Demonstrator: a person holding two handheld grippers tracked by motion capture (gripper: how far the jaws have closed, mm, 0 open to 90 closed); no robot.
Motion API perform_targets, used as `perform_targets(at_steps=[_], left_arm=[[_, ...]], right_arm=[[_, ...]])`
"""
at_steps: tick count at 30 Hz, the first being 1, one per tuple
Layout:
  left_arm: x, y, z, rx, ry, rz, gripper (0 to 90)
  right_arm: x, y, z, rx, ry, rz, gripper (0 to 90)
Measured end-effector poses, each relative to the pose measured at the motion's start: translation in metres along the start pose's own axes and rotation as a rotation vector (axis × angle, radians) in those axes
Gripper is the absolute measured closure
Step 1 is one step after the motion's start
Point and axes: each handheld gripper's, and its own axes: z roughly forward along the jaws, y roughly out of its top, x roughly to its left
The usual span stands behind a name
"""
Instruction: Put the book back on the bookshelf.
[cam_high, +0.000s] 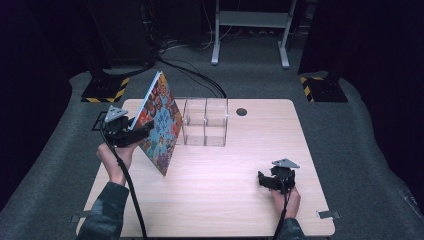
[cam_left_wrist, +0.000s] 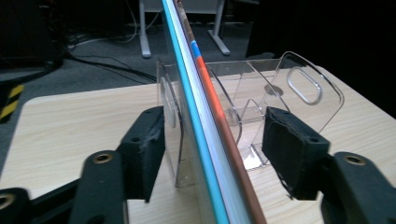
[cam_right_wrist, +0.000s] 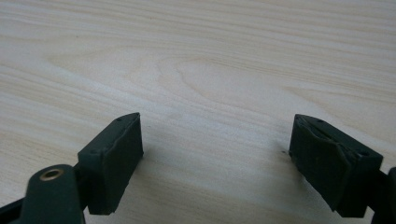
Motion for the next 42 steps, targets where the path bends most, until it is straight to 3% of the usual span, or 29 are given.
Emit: perform_targets(at_steps=[8,14,21,26,31,34,40,41,42], left_arm=[[0.001,-0.014,-0.012,-0.03,0.012,-0.011,27.7],[0.005,-0.03,-0.017,-0.024,0.013,-0.039,19.4],[0.003,-0.05,-0.017,-0.014,0.009,-0.032,16.2],[0.0,-0.07,-0.008,0.022,0.007,-0.012,23.5],[-0.005,-0.095,0.004,0.043,0.03,-0.022,37.1],[-0.006,-0.111,0.013,0.064,0.025,-0.052,45.1],[-0.005,-0.131,0.023,0.101,0.002,-0.116,48.9],[-0.005,-0.134,0.026,0.106,-0.019,-0.147,48.9],[-0.005,-0.135,0.029,0.127,-0.037,-0.146,51.3]], right_arm=[[0.001,0.0,0.0,0.003,0.001,0.004,17.0],[0.001,0.0,0.0,0.002,0.002,0.005,17.0],[0.0,0.0,0.0,0.001,0.002,0.001,17.1],[0.0,0.0,0.0,0.001,0.003,0.0,17.0],[0.0,0.0,0.0,0.001,0.003,-0.001,17.0],[0.0,0.0,0.0,0.001,0.004,-0.001,17.1],[0.0,0.0,0.0,0.001,0.004,-0.001,17.1],[0.0,0.0,0.0,0.0,0.004,-0.001,17.0],[0.0,0.0,0.0,0.0,0.004,-0.001,17.1]])
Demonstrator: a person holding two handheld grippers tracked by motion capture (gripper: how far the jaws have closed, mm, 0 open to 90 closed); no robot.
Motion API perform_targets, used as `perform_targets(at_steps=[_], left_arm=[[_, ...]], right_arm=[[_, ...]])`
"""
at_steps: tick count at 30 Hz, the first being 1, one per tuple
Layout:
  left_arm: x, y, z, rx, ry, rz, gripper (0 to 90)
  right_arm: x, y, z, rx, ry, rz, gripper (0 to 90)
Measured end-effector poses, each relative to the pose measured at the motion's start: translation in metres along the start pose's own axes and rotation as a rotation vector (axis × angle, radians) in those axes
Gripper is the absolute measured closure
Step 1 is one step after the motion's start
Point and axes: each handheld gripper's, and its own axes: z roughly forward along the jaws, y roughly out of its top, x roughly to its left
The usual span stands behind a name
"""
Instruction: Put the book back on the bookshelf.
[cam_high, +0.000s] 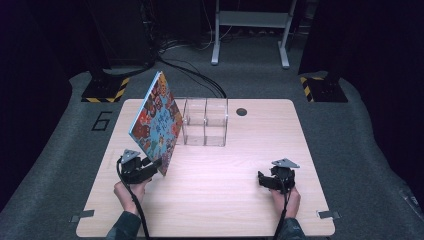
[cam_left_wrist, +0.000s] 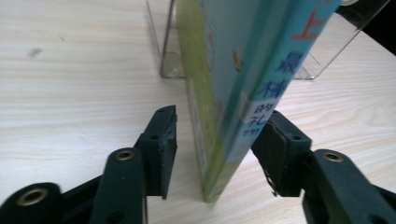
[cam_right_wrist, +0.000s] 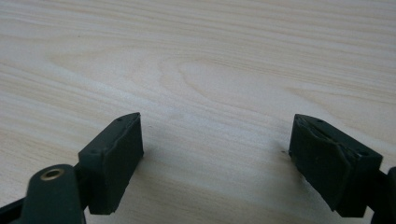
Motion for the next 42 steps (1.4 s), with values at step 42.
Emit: perform_targets(at_steps=[42], left_arm=[[-0.008,-0.007,0.03,-0.056,-0.139,-0.254,71.0]], right_arm=[[0.0,0.0,0.0,-0.001,0.002,-0.001,17.4]])
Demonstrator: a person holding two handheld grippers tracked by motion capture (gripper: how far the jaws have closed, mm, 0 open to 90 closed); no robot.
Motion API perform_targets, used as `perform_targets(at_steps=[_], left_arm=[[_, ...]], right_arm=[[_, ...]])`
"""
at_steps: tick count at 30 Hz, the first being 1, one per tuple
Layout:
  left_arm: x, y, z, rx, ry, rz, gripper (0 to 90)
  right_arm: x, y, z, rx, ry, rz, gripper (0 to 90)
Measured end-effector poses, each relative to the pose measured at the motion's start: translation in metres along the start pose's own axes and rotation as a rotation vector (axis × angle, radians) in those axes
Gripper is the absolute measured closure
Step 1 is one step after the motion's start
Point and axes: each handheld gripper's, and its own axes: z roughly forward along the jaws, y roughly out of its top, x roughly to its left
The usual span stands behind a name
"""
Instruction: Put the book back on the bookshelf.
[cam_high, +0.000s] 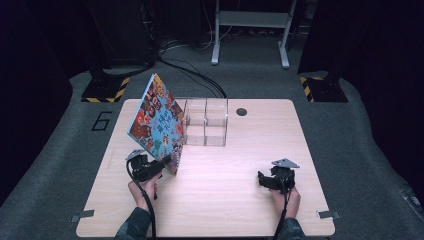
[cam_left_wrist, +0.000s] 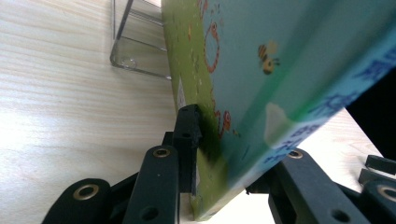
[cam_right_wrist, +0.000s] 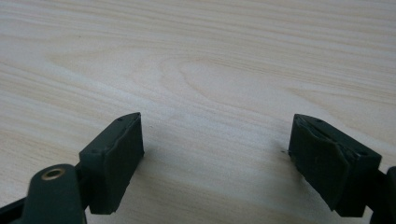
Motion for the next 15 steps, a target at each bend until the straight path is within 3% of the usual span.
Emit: perform_targets(at_steps=[7,10,11,12,15], left_arm=[[-0.002,-0.0019,0.0017,0.001,-0.006,0.011,69.7],[-0.0058,-0.0031,0.0016,-0.014,-0.018,-0.006,63.2],[-0.0066,-0.003,0.0013,-0.016,-0.006,0.025,59.2],[-0.0051,-0.0022,-0.0003,-0.002,0.009,0.081,54.7],[-0.0085,-0.0033,-0.0017,0.012,0.042,0.114,42.7]], right_arm=[[0.0,0.0,-0.0001,0.001,0.0,0.0,17.4],[0.0,0.0,0.0,0.001,0.0,0.0,17.4],[0.0,0.0,0.0,0.0,0.0,-0.001,17.4],[0.0,0.0,0.0,0.0,0.0,0.0,17.5],[0.0,0.0,-0.0001,0.001,0.0,-0.001,17.5]])
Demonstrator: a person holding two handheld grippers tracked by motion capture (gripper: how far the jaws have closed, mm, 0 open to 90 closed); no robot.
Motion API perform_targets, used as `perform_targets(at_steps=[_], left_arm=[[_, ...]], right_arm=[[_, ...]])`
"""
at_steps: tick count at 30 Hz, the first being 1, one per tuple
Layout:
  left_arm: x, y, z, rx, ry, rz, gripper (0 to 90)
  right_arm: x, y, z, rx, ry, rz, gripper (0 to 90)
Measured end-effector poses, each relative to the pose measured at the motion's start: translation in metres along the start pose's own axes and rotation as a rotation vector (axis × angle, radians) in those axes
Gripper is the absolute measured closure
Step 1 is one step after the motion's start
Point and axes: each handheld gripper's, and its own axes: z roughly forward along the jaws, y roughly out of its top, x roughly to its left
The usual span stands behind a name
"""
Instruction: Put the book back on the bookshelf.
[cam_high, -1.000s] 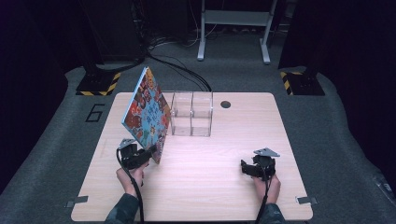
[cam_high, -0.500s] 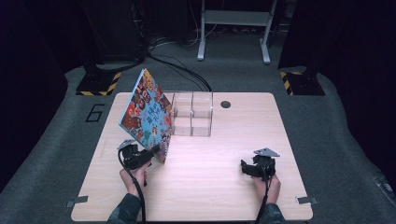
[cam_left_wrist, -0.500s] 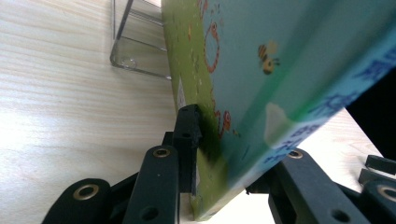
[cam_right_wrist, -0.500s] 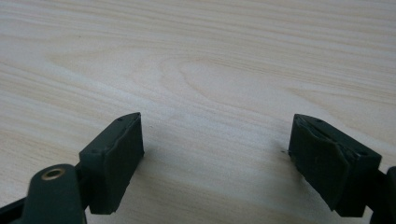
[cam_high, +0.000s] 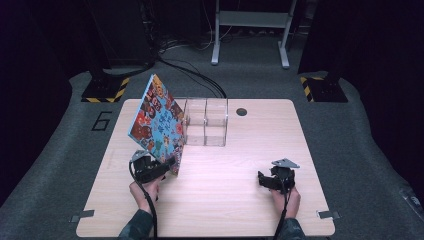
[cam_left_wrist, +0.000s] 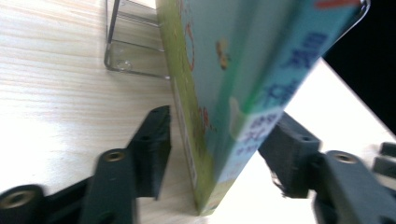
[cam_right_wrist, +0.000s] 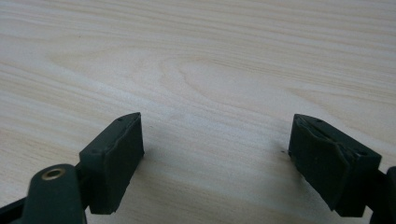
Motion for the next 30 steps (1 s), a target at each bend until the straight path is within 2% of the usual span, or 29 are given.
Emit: perform_targets(at_steps=[1,4,8,11,12,15,17,24,27,29,30], left_arm=[[0.0,0.0,-0.001,-0.001,0.012,0.022,40.1],[-0.001,-0.001,-0.005,0.002,0.01,0.042,29.7],[-0.002,-0.002,-0.009,0.013,0.038,0.094,23.3],[-0.002,-0.004,-0.013,0.04,0.062,0.121,18.2],[-0.002,-0.005,-0.015,0.05,0.063,0.117,17.0],[0.001,-0.007,-0.019,0.069,0.076,0.142,14.0],[0.003,-0.01,-0.022,0.075,0.087,0.139,12.3],[0.014,-0.021,-0.032,0.097,0.145,0.174,7.3],[0.02,-0.025,-0.037,0.125,0.175,0.197,5.7],[0.025,-0.028,-0.039,0.121,0.195,0.187,4.4],[0.028,-0.028,-0.042,0.146,0.202,0.195,3.7]], right_arm=[[0.0,0.0,0.0,-0.001,0.0,0.0,17.5],[0.0,0.0,0.0,0.0,0.0,0.0,17.5],[0.0,0.0,0.0,-0.001,0.0,0.0,17.5],[0.0,0.0,0.0,0.0,0.0,0.0,17.5],[0.0,0.0,0.0,-0.001,0.0,0.001,17.5],[0.0,0.0,0.0,0.0,0.0,0.001,17.5],[0.0,0.0,0.0,0.0,0.0,0.001,17.5],[0.0,0.0,0.0,0.0,-0.001,0.001,17.5],[0.0,0.0,0.0,0.0,-0.001,0.001,17.5],[0.0,0.0,0.0,-0.001,0.0,0.001,17.5],[0.0,0.0,0.0,0.0,-0.001,0.001,17.5]])
